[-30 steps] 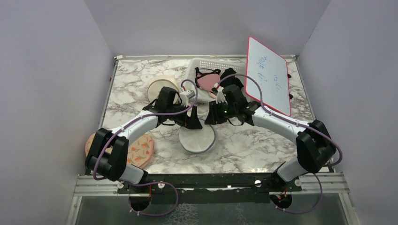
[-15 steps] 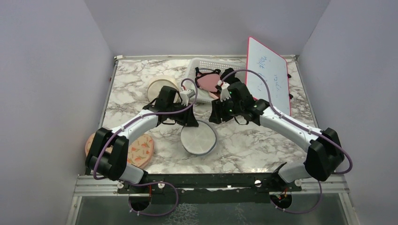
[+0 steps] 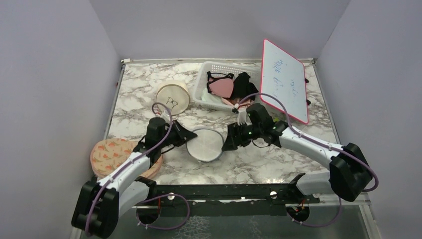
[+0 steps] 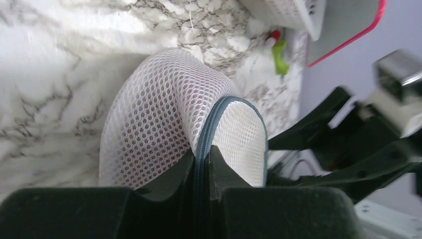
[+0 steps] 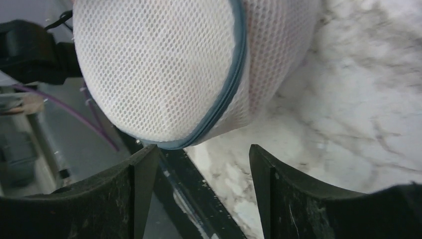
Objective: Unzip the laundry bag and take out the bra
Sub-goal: Adjust the laundry bag at the center of the board, then unzip the laundry bag at the center of the board.
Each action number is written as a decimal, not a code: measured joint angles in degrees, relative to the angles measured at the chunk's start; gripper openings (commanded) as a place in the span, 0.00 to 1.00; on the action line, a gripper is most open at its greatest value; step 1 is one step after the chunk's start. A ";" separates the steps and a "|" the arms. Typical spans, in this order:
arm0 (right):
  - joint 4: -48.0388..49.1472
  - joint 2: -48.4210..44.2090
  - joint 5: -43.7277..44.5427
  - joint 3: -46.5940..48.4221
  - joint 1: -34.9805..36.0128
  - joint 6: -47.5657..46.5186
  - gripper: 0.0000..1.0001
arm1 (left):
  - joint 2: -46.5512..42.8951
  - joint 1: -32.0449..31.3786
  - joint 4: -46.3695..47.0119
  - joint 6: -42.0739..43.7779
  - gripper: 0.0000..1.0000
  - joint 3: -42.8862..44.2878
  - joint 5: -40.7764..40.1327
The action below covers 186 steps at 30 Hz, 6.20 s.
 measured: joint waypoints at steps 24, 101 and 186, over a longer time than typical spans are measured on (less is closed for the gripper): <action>47.12 4.35 -11.02 -20.00 4.20 38.80 0.47 | -12.96 0.00 8.61 -25.77 0.02 -11.63 -5.92; 14.10 5.18 -22.43 -2.21 -15.08 6.16 0.62 | 9.27 -46.62 -7.56 78.27 0.00 15.85 -42.03; 104.37 8.59 61.72 -37.27 28.72 -37.55 0.37 | 14.19 -35.52 -17.53 60.76 0.00 26.23 -23.74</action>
